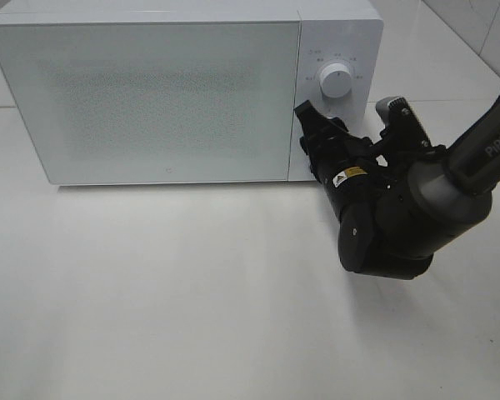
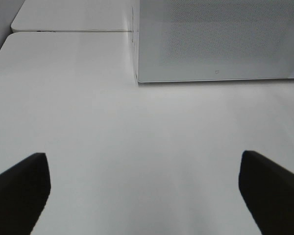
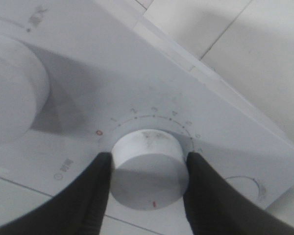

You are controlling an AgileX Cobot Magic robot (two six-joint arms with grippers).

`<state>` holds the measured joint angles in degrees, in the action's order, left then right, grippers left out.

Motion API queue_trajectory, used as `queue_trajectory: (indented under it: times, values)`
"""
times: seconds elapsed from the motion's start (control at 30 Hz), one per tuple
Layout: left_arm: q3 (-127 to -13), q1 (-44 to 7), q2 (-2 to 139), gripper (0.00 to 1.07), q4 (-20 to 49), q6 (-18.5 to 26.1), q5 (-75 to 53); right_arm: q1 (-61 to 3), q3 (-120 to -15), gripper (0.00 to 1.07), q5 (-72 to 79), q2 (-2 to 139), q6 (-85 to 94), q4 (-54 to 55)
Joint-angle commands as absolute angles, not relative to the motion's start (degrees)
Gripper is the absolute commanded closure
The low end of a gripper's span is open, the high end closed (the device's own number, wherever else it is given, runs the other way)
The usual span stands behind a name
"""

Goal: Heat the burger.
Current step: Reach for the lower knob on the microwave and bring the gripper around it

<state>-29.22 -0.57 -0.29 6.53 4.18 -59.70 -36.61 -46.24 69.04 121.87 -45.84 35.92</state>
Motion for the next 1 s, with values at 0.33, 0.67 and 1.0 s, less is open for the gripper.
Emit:
queue_trajectory:
  times: [0.33,0.67,1.0]
  values:
    - [-29.05,-0.23,-1.49,0.06,6.99,4.18,-59.3,-36.67,-48.01,1.07,76.89,121.58,-76.6,29.39]
    - [-29.05,-0.23,-1.49,0.06,6.99,4.18,-59.3,-36.55,-48.01,1.07,77.23,121.58,-86.4,30.65]
    - [-29.05,-0.23,-1.49,0.06,6.99,4.18,-59.3,-36.55,-48.01,1.07,77.23,121.58,-87.09,31.17]
